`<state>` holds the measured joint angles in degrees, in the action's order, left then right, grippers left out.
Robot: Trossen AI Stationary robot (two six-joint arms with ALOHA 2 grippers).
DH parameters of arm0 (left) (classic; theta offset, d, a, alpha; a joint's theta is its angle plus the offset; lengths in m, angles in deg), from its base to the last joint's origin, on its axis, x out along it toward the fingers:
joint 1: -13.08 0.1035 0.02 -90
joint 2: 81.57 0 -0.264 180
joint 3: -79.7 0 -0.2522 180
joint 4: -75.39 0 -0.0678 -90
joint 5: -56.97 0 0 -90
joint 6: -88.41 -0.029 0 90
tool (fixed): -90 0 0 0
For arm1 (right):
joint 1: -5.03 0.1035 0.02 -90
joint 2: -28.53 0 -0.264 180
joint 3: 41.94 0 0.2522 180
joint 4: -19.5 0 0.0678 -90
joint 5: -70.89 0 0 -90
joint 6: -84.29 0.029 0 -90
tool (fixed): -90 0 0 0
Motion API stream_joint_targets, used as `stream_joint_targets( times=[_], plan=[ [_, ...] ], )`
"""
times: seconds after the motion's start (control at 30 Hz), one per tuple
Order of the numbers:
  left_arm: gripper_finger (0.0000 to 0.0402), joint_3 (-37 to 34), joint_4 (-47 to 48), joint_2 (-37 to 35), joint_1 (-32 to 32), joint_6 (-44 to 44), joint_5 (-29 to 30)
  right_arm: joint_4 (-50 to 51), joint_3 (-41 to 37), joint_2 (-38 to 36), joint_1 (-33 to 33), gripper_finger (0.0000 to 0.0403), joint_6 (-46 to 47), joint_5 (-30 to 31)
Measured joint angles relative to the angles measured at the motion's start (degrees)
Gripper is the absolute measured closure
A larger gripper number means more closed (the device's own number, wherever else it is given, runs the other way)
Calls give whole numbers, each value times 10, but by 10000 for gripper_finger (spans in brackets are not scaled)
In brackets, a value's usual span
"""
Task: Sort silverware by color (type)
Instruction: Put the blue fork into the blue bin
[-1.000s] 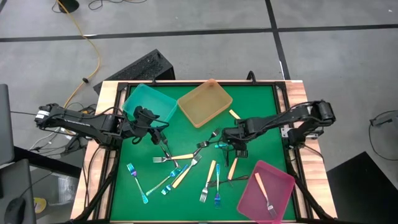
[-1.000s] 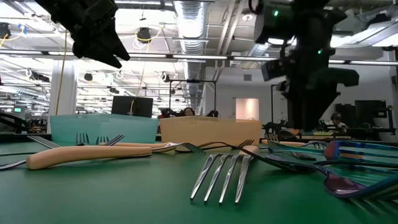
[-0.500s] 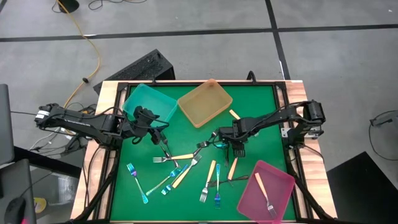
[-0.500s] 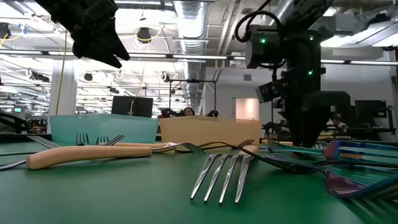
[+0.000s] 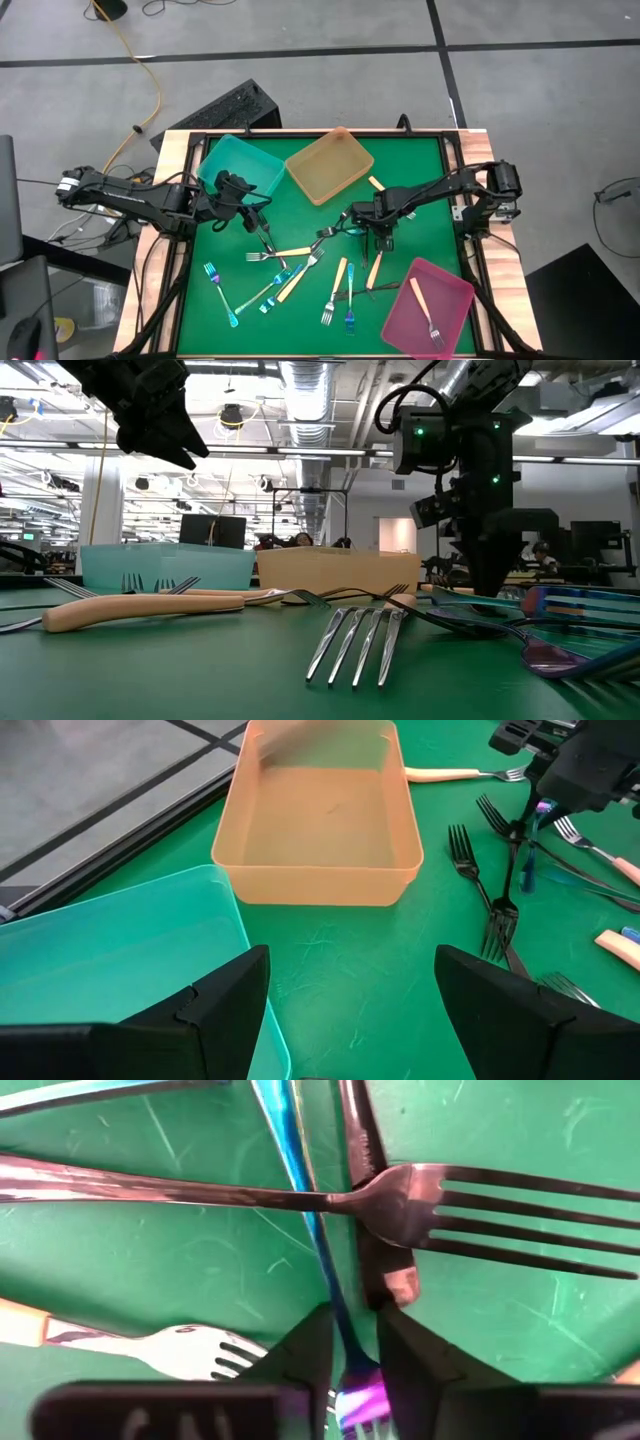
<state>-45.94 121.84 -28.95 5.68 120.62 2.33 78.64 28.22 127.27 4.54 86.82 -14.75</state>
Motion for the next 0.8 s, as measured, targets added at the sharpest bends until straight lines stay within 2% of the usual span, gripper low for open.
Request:
stream_joint_targets(
  times=[0.13,0.27,0.8],
  plan=[
    [134,0,0,0,0,0,0,0,0,0,0,351,4,0],
    [134,0,0,0,0,0,0,3,0,0,3,370,5,1],
    [134,0,0,0,0,6,0,47,4,-8,36,364,32,-2]
  ],
)
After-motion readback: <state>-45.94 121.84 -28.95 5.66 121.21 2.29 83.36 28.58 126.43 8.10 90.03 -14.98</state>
